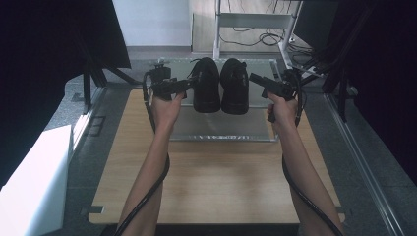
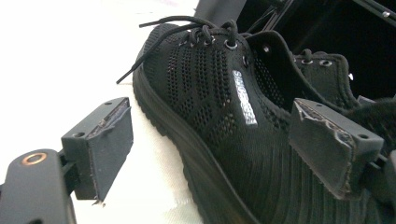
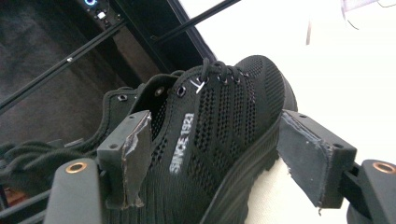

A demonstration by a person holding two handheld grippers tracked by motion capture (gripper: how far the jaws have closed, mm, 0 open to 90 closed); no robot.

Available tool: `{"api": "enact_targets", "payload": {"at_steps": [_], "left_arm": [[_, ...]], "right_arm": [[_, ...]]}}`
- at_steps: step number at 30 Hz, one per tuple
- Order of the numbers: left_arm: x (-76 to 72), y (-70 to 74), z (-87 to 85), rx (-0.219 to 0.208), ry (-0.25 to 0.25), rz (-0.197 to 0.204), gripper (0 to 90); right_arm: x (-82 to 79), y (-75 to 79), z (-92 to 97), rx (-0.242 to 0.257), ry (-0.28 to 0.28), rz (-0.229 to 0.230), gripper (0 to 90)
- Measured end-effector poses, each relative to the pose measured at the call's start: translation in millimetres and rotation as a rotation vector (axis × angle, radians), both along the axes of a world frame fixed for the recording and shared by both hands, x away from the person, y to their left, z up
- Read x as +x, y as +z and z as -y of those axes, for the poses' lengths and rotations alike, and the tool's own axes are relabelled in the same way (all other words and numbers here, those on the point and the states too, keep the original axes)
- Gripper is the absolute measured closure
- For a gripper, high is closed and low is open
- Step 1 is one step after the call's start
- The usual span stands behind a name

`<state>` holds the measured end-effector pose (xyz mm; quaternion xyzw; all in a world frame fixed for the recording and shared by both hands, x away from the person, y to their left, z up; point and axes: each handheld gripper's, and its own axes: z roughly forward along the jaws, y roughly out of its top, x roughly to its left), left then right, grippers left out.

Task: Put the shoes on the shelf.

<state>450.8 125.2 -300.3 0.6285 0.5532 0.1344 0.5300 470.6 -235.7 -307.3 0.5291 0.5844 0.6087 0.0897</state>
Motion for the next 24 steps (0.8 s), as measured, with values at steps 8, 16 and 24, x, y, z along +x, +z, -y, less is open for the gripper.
{"api": "enact_targets", "payload": {"at_steps": [8, 16, 24], "left_arm": [[-17.1, -6.8, -4.7, 0.045, -0.037, 0.020, 3.7], [-36.7, -14.7, -10.6, 0.072, -0.067, 0.044, 0.0], [-58.6, -22.7, -16.4, 0.104, -0.092, 0.075, 0.0]], "right_arm": [[-14.1, -8.9, 7.1, -0.012, 0.029, 0.014, 26.8], [-30.5, -16.2, 9.2, -0.072, 0.062, 0.035, 26.5], [-47.7, -22.6, 8.0, -0.144, 0.109, 0.066, 24.5]]}}
